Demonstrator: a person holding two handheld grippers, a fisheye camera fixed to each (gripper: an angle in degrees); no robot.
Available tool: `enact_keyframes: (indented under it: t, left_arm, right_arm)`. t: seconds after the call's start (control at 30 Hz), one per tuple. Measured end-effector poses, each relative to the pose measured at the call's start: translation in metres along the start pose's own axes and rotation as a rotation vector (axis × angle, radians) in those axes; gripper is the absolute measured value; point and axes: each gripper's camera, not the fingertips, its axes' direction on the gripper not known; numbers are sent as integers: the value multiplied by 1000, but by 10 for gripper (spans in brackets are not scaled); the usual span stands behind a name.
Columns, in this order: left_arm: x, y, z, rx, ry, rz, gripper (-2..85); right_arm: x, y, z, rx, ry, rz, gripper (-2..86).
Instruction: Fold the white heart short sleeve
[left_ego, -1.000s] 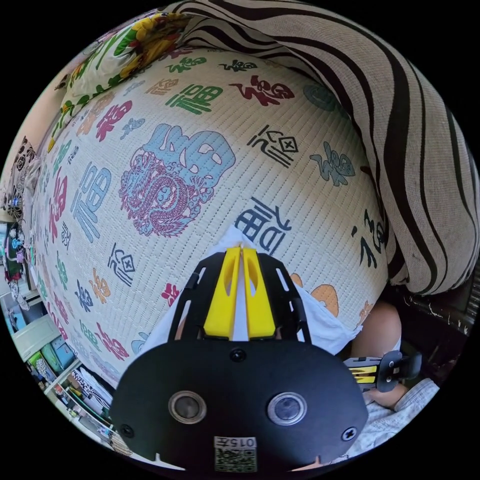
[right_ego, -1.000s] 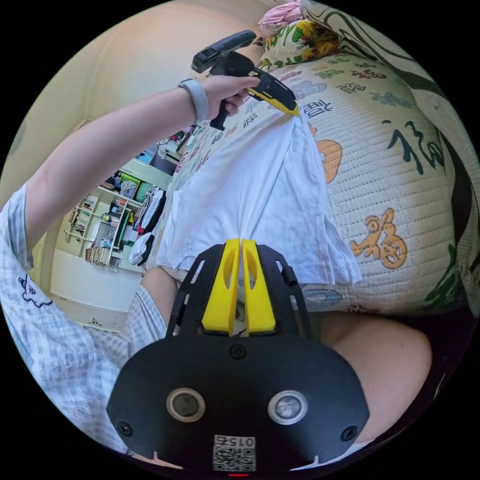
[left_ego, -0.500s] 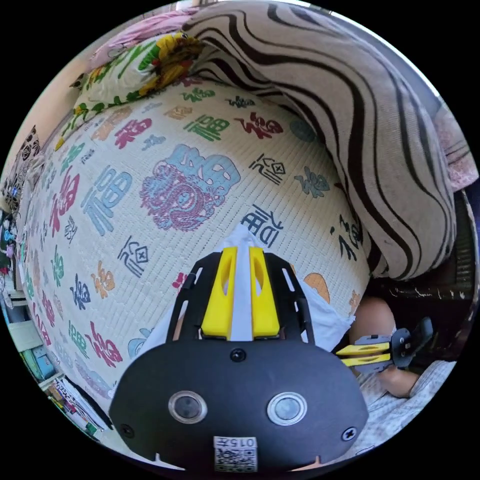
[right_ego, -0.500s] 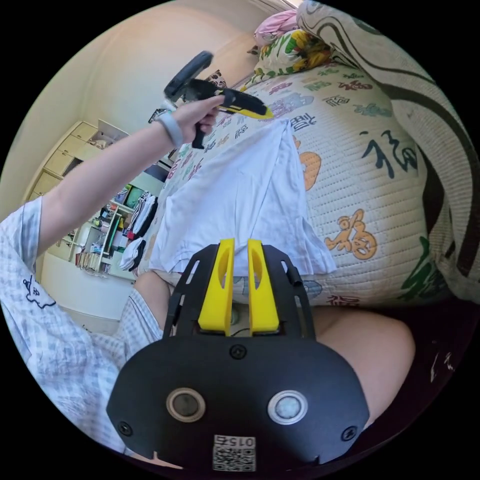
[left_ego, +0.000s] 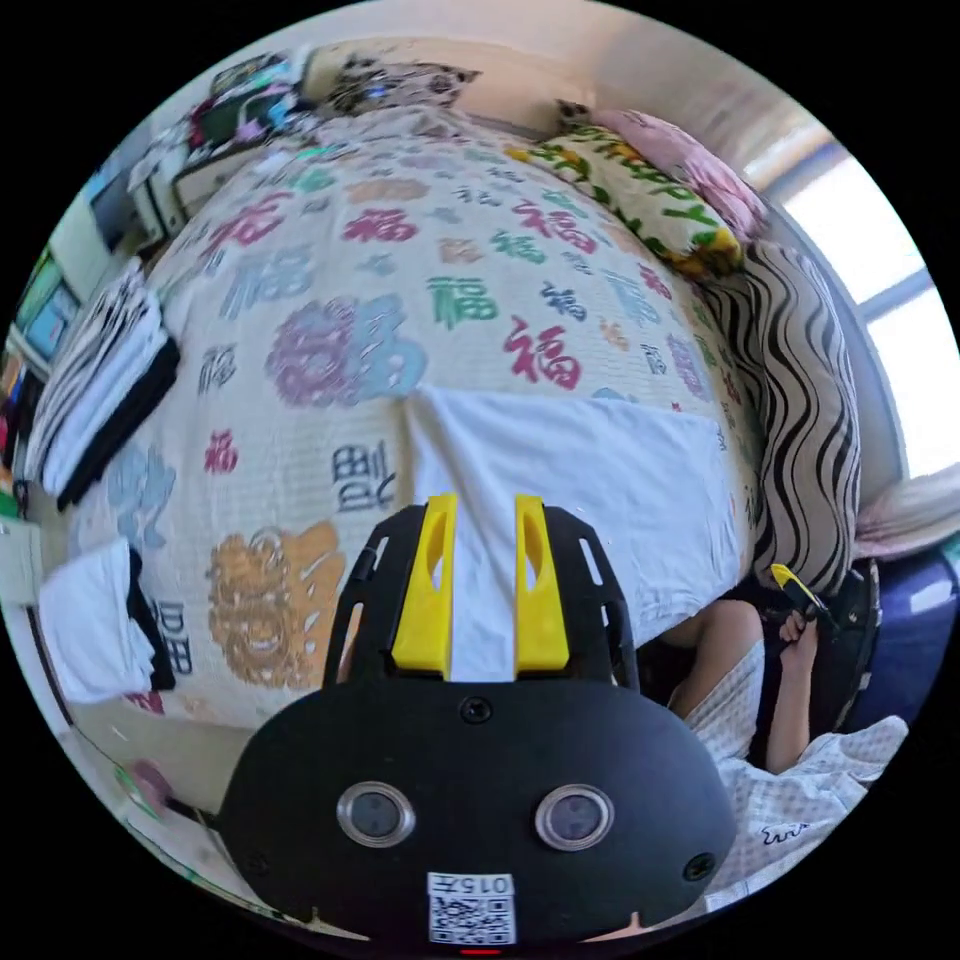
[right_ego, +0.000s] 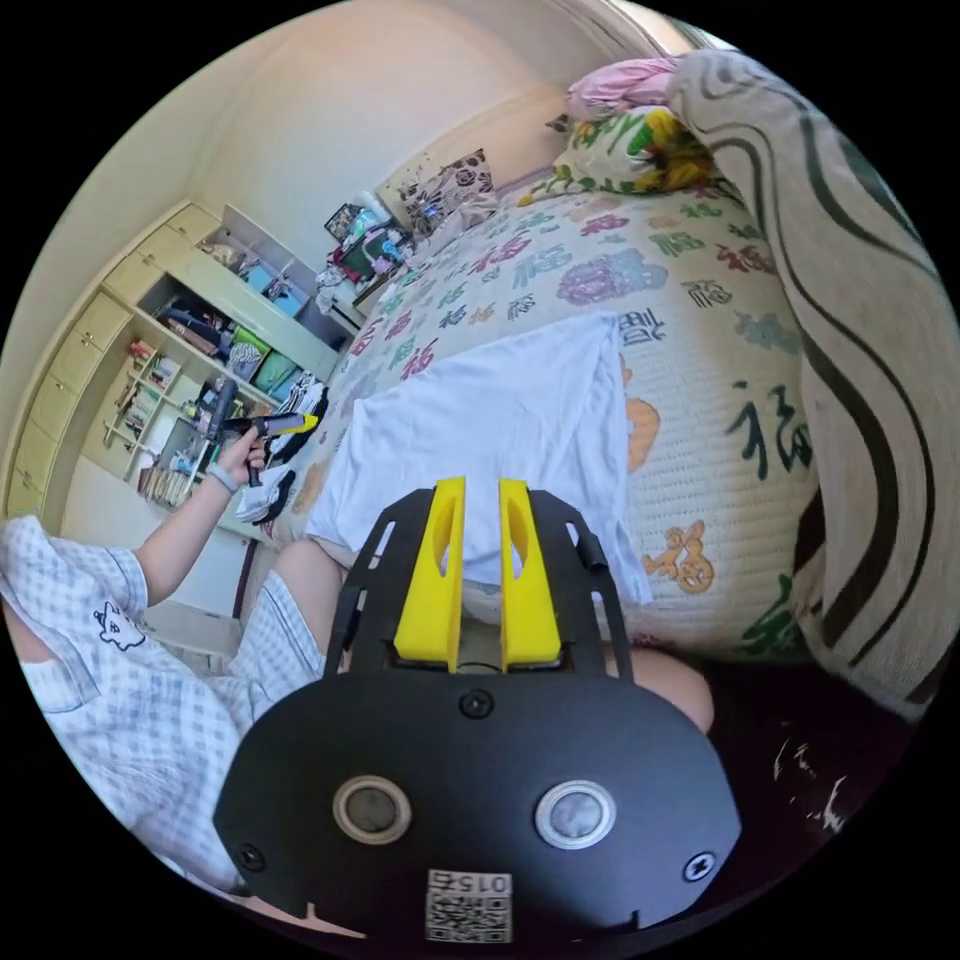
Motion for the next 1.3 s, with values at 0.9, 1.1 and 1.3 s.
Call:
enact_keyframes:
  t: [0.9, 1.1, 1.3]
  left_arm:
    - [-190, 111, -93, -136, 378, 38, 67]
    - [-200, 121, -99, -126, 407, 30, 15]
    - [-178, 154, -134, -23, 414, 43, -3]
  right_arm:
    - [-388, -403, 349, -797, 349, -490, 73]
    - [-399, -418, 376, -942, 473, -572, 32]
    - [-400, -434, 346, -923, 421, -679, 3]
